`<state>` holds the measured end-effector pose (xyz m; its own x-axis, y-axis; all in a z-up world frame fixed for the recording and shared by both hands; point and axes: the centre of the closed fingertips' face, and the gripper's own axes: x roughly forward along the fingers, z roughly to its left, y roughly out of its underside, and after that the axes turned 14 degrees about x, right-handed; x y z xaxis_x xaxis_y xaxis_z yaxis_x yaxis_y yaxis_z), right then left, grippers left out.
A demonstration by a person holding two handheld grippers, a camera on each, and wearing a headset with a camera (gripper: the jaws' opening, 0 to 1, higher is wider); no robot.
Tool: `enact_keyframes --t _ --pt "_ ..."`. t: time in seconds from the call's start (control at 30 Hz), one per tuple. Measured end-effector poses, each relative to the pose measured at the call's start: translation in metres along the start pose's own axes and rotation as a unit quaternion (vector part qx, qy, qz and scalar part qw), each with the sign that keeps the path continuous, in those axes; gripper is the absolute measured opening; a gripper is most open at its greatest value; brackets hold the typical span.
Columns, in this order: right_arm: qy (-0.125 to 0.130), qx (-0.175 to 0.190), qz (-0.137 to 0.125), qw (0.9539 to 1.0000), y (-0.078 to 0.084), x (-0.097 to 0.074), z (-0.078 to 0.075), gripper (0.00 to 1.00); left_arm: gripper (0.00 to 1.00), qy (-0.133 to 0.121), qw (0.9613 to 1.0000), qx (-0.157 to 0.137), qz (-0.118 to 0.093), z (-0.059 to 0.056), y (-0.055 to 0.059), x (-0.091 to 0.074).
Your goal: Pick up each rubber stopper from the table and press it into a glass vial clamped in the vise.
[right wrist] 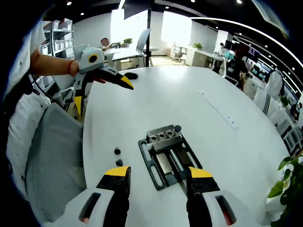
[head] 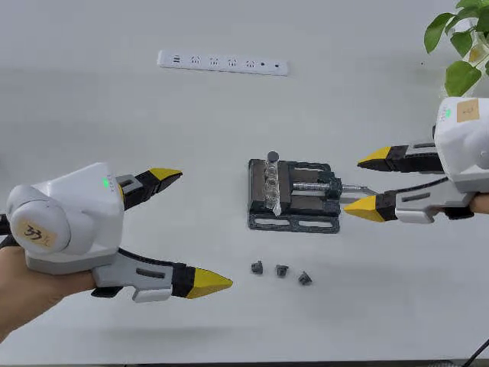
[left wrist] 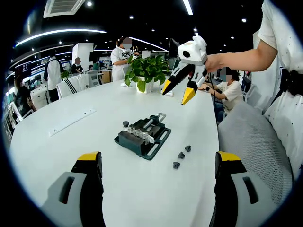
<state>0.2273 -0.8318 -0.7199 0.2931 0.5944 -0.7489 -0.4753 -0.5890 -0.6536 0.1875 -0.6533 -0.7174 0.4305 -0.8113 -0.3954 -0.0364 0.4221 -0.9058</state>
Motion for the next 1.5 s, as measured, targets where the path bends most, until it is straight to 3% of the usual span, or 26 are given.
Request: enact_keyframes --t 0.37,0.9,1.5 --pt "-0.016 0.049 -0.028 0.9983 0.032 -0.006 0.021 0.57 0.99 0.006 1.0000 0.003 0.005 -0.006 0.001 0.001" --pt "-0.021 0.086 -0.038 0.9953 0.068 0.006 0.047 0.67 0.99 0.012 0.9999 -0.001 0.011 -0.018 0.008 0.001" --pt "-0.020 0.103 -0.043 0.9936 0.081 0.029 0.067 0.50 0.99 0.015 0.9998 -0.009 0.013 -0.027 0.014 0.000"
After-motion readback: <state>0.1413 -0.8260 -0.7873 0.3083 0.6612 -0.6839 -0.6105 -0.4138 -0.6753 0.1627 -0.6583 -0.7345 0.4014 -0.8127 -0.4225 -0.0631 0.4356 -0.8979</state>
